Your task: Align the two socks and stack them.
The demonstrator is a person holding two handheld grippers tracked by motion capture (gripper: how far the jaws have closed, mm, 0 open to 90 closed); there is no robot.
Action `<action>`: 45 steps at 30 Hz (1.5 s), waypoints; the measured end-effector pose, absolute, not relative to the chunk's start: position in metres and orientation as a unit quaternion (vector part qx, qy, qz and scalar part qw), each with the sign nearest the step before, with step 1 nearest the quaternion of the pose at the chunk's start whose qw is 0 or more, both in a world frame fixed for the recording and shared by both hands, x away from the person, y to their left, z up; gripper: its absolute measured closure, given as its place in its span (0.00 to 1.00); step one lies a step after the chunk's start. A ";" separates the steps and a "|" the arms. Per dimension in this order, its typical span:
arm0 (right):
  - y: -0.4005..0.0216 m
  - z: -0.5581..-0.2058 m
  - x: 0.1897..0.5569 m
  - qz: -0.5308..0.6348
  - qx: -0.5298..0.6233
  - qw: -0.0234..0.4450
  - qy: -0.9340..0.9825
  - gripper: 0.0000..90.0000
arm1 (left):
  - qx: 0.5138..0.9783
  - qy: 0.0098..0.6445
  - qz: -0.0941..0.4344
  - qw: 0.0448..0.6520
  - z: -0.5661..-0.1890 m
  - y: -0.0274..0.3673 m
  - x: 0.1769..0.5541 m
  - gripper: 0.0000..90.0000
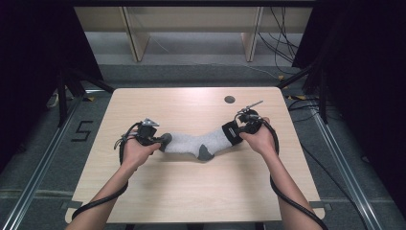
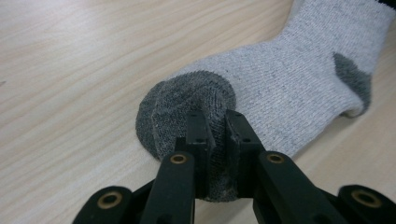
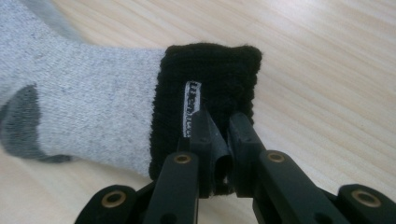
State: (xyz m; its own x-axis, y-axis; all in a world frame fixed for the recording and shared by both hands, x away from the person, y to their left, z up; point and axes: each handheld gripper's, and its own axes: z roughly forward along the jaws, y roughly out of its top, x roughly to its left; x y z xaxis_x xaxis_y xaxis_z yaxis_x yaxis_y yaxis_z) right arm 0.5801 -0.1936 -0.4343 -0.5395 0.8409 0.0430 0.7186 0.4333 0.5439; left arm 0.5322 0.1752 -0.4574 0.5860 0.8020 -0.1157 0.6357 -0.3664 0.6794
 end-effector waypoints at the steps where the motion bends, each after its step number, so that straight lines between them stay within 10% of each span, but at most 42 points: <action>1: -0.195 -0.437 0.582 0.259 0.467 0.118 0.838 0.91 | 0.819 0.444 0.112 0.346 -0.462 0.174 0.535 0.88; 7: -0.204 -0.453 0.587 0.283 0.486 0.128 0.817 0.67 | 0.801 0.459 0.139 0.357 -0.466 0.173 0.536 0.59; 15: -0.200 -0.458 0.595 0.291 0.511 0.150 0.795 0.54 | 0.822 0.422 0.131 0.360 -0.463 0.141 0.538 0.63; 45: -0.198 -0.464 0.589 0.291 0.514 0.093 0.802 0.73 | 0.831 0.422 0.118 0.342 -0.483 0.141 0.548 0.65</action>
